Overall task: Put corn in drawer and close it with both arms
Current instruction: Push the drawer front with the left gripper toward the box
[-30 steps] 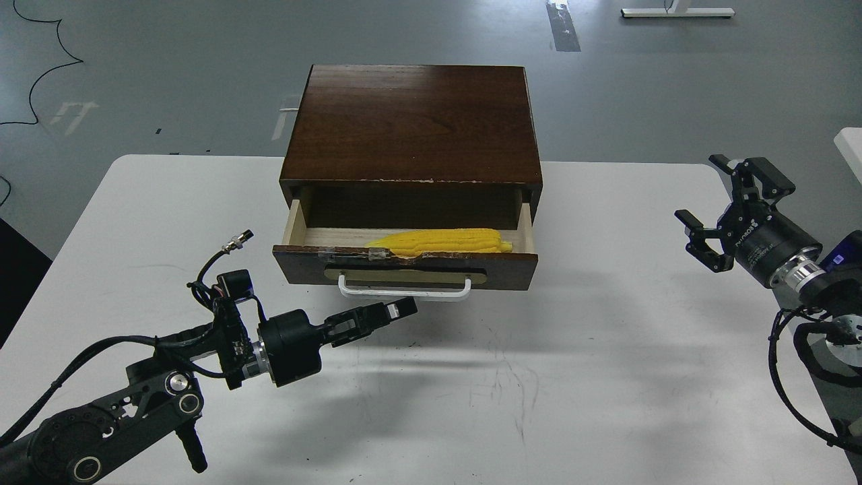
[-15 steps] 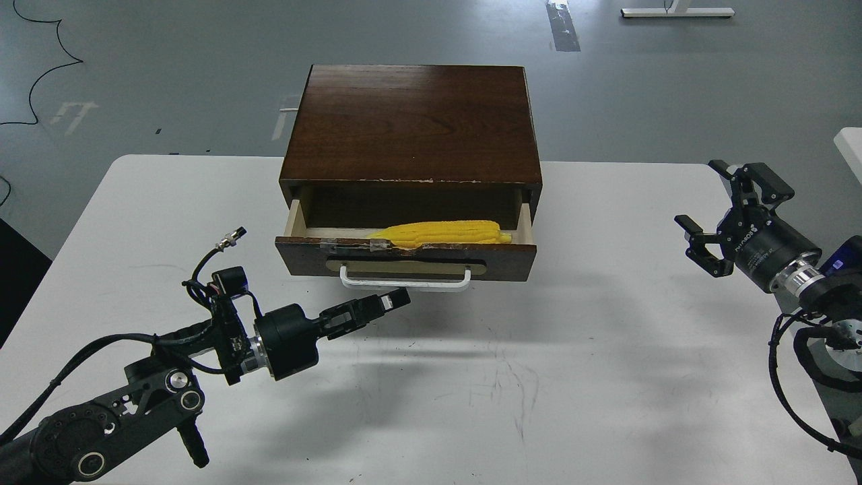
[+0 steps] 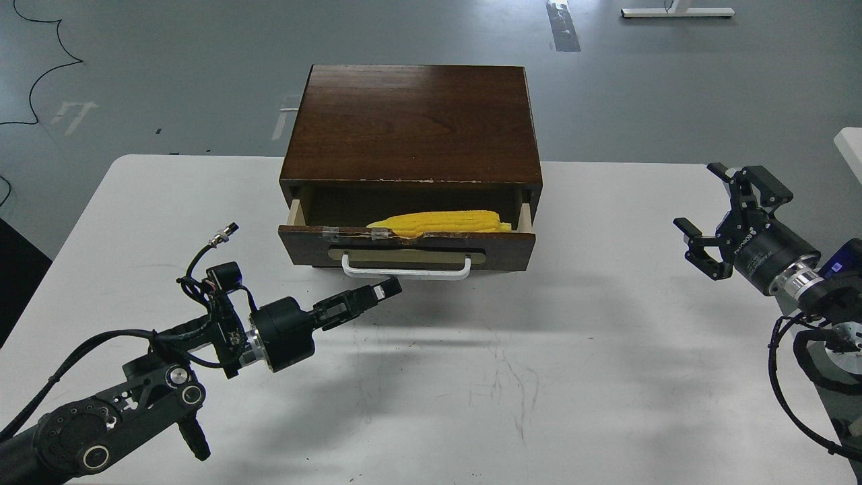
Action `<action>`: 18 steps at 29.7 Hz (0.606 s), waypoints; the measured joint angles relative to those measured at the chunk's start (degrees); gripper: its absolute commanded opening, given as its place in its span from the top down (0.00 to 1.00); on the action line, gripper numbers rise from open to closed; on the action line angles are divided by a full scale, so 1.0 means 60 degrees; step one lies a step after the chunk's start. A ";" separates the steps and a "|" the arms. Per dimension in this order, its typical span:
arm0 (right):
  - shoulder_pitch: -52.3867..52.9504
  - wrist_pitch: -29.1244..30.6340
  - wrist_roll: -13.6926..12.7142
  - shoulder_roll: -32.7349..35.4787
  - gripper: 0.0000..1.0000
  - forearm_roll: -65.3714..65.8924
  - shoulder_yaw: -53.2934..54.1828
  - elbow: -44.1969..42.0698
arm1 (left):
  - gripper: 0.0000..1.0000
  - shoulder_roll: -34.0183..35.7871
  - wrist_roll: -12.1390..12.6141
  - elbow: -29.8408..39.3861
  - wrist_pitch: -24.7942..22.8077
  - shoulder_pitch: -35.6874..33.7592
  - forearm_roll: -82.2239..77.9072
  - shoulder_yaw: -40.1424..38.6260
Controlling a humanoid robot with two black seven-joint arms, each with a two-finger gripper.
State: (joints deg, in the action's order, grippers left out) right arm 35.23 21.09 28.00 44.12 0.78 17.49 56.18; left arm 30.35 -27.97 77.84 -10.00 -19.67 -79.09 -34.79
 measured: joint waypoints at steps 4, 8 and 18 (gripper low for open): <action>-0.0040 0.0000 0.0000 0.0000 0.00 0.0001 0.0000 0.0000 | 1.00 -0.0014 0.0000 -0.0176 0.0003 -0.0222 0.0001 0.0056; -0.0067 0.0000 0.0000 0.0000 0.00 0.0002 0.0000 0.0009 | 1.00 -0.0032 -0.0005 -0.0367 -0.0014 -0.0377 0.0001 0.0085; -0.0071 0.0008 0.0000 0.0012 0.00 0.0002 0.0000 0.0012 | 1.00 -0.0237 -0.0006 -0.0809 -0.0086 -0.0707 0.0000 0.0096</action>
State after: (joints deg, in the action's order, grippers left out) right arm 34.80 21.14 28.00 44.19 0.79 17.49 56.26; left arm 28.93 -28.01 72.99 -10.51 -23.92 -79.09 -34.22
